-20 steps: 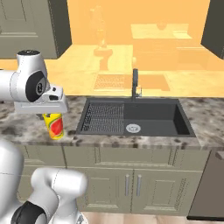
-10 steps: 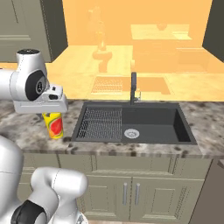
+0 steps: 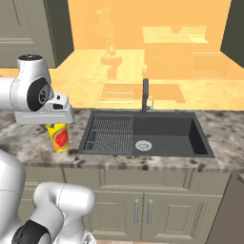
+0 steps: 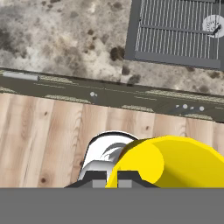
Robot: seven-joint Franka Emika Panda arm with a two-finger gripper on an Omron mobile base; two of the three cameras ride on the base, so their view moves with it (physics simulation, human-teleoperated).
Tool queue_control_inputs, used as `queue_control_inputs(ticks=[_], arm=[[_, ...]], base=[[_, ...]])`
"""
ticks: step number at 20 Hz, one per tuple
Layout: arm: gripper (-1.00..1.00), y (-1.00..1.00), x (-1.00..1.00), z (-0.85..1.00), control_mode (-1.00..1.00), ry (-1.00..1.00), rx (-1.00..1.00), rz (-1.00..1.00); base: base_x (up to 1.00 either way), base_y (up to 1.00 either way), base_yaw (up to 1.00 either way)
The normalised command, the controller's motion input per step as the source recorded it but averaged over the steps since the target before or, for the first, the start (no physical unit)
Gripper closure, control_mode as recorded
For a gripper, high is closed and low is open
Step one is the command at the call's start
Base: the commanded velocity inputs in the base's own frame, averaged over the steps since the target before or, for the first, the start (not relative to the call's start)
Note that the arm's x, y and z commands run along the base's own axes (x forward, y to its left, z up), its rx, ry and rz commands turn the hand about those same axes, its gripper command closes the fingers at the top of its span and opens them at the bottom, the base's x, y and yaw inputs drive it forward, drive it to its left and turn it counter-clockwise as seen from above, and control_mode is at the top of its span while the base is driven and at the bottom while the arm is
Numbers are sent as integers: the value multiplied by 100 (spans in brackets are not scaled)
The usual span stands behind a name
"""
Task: Pick the cup and bowl from the counter and place them on the counter next to the sink.
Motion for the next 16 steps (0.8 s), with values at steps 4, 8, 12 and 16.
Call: queue_control_inputs(ticks=[4, 8, 12, 16], arm=[[100, 0, 0, 0, -100, 0, 0, 0], [100, 7, -3, -25, -100, 0, 9, 0], [100, 32, 0, -68, -100, -7, 19, 5], [100, 31, 0, -70, -100, -10, 18, 9]], base=[[0, 0, 0], [0, 0, 0], [0, 0, 0], [0, 0, 0]])
